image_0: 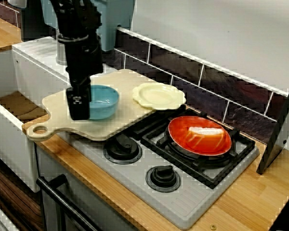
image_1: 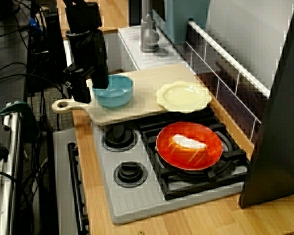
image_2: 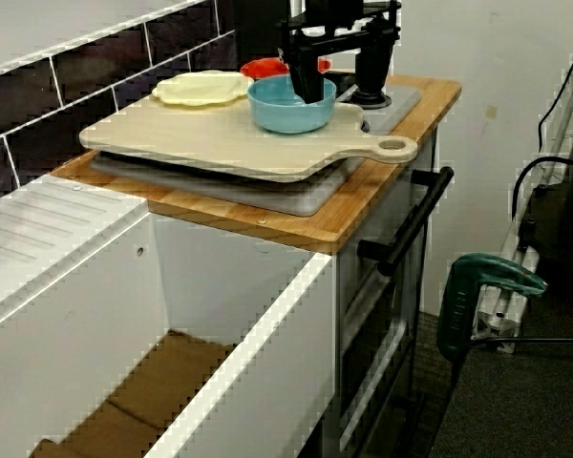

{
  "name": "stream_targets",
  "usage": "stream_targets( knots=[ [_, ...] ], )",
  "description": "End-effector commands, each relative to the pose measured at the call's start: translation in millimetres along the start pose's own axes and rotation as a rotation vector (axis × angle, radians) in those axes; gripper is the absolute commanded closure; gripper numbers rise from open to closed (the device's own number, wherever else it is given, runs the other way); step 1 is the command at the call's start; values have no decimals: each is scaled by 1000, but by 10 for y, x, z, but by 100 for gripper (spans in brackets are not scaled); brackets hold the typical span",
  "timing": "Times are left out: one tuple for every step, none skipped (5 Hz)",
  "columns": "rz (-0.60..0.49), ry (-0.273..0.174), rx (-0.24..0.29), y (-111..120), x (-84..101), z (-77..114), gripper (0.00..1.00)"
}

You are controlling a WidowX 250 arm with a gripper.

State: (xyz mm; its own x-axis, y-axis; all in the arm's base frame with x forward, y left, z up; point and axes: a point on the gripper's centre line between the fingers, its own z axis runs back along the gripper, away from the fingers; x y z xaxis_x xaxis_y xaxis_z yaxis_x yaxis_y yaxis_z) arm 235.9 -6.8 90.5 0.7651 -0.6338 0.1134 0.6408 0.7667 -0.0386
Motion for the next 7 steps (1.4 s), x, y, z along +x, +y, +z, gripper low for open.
stream_targets(
  knots=[
    [-12,-40,24,-14,-211,195,0],
    [-5,-37,11,-26,-251,208,0],
    [11,-47,-5,3,-164,278,0],
    [32,-55,6,36,-5,363,0],
    [121,-63,110,140,91,458,0],
    [276,-72,178,326,4,460,0],
    [315,-76,170,426,-63,476,0]
  ],
)
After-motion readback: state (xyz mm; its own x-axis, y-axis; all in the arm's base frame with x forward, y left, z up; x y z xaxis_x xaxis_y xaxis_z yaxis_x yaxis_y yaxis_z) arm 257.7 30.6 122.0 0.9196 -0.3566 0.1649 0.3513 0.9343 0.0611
